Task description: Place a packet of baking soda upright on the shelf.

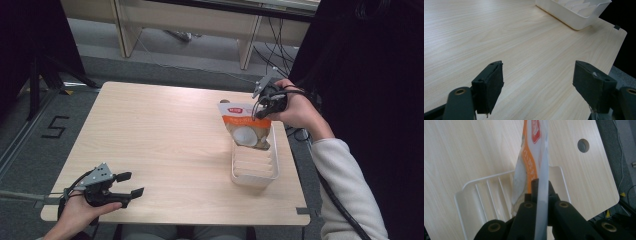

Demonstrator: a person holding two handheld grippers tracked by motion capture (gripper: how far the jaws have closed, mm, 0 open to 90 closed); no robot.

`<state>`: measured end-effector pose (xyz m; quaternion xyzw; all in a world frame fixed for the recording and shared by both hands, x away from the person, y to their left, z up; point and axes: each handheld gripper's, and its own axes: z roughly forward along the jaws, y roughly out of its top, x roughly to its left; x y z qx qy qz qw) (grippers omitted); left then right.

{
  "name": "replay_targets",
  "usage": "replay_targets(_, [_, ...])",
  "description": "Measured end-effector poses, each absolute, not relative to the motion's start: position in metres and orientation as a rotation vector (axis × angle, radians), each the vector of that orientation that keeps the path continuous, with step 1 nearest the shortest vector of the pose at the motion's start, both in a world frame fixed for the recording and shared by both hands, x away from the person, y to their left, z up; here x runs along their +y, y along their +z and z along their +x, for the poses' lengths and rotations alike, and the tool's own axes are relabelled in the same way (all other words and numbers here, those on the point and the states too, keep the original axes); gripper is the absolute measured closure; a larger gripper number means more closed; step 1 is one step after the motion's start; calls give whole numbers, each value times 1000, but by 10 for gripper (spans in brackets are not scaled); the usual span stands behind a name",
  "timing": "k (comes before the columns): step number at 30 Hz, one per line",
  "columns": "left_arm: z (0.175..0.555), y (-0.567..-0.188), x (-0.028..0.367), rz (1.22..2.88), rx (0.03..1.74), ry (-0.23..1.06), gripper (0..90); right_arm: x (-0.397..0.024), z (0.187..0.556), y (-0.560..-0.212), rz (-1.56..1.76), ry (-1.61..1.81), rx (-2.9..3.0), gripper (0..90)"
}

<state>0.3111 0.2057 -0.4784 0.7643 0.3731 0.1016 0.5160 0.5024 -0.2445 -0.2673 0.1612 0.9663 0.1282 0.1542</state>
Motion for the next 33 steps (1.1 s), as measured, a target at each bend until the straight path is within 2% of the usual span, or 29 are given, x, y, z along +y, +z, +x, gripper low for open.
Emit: replay_targets(33, [311,-479,205,1832,899,243,237,-254,499,-278,290,180,2795,900])
